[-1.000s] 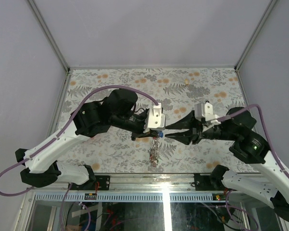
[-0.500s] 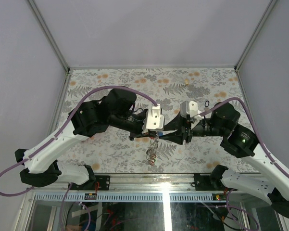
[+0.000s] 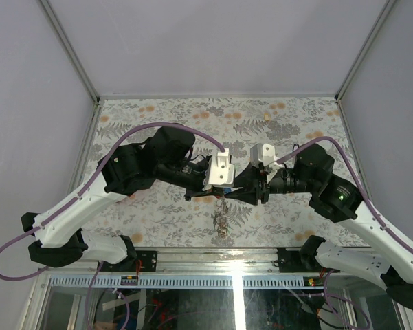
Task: Put the keys on the keyring
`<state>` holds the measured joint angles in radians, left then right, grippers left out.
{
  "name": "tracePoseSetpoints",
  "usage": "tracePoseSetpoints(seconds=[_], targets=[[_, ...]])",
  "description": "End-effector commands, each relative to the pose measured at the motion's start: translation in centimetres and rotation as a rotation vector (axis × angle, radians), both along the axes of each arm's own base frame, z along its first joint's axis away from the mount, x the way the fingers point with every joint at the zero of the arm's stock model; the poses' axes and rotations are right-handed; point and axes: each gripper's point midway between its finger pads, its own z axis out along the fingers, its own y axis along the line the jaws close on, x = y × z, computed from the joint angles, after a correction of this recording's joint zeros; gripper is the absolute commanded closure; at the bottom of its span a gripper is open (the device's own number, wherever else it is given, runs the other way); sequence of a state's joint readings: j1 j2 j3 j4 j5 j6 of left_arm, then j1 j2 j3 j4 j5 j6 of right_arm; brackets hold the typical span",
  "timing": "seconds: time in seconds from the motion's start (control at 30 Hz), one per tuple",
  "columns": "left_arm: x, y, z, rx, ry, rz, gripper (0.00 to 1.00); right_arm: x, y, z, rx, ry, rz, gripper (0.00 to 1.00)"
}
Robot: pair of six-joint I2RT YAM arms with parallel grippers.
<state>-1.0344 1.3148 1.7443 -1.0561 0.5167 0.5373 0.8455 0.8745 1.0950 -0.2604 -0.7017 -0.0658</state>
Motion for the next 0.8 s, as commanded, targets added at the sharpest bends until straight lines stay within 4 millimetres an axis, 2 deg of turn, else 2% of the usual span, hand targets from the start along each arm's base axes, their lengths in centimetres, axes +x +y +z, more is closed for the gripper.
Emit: tracePoseSetpoints(seconds=[0.0, 0.23, 0.37, 0.47, 0.6, 0.63, 0.77], targets=[[0.1, -0.4, 2.3, -0.075, -0.056, -0.013, 1.00, -0.2, 0.3, 0.1, 0.006, -0.015, 0.026, 0.66], [0.1, -0.3, 2.4, -0.076, -0.059, -0.008, 1.00, -0.1, 0.4, -0.3, -0.003, -0.008, 0.022, 0.77], [0.2, -0.3, 2.5, -0.077, -0.062, -0.003, 1.00, 0.1, 0.4, -0.6, -0.013, -0.004, 0.014, 0.86], [0.2, -0.3, 2.5, -0.080, -0.062, 0.000, 1.00, 0.2, 0.3, -1.0, -0.033, 0.001, 0.009, 0.98], [0.4, -0.3, 2.7, -0.092, -0.068, 0.014, 1.00, 0.2, 0.0, -0.4, -0.019, -0.019, -0.003, 1.00], [0.4, -0.3, 2.8, -0.097, -0.069, 0.018, 0.99, 0.2, -0.1, -0.1, -0.010, -0.029, -0.013, 1.00], [0.5, -0.1, 3.2, -0.139, -0.077, 0.047, 0.77, 0.2, -0.8, 1.4, 0.049, -0.079, -0.046, 1.00]])
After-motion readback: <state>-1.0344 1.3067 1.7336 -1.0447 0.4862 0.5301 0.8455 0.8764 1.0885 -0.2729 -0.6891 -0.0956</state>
